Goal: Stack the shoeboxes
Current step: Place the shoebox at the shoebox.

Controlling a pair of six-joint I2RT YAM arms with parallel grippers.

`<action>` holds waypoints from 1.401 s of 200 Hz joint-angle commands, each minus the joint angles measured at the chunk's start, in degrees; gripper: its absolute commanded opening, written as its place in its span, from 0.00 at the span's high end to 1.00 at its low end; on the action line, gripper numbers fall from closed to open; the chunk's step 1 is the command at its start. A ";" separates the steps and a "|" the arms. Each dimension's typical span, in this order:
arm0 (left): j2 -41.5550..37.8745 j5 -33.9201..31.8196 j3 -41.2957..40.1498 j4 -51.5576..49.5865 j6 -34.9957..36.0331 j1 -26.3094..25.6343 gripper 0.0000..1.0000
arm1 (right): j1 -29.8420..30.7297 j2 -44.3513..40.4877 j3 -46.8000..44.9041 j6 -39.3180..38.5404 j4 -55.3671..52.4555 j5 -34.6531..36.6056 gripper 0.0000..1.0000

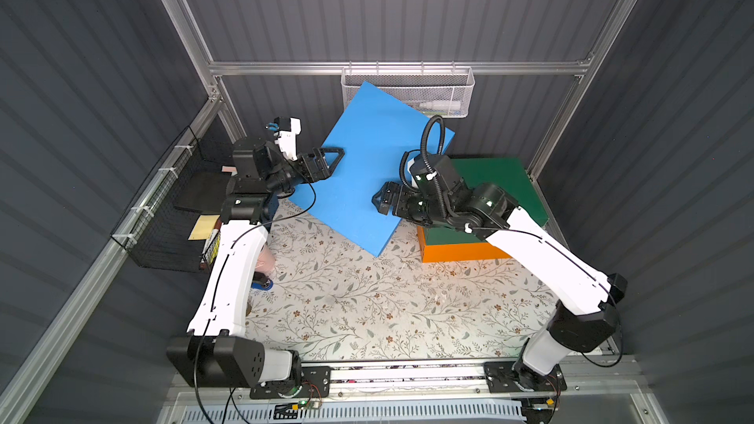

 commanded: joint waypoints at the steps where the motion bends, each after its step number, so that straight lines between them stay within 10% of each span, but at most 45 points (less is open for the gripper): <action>1: 2.90 5.24 3.35 1.58 -3.76 -6.39 0.00 | 2.49 -3.32 -1.99 1.44 10.62 -1.58 0.01; 91: 18.79 3.19 16.37 5.98 -4.82 -18.15 0.01 | 3.02 -14.71 -14.46 1.28 12.76 9.88 0.01; 280: 42.03 -0.10 40.74 3.93 -5.60 -24.48 0.00 | -3.10 -28.92 -34.42 3.71 16.57 21.87 0.01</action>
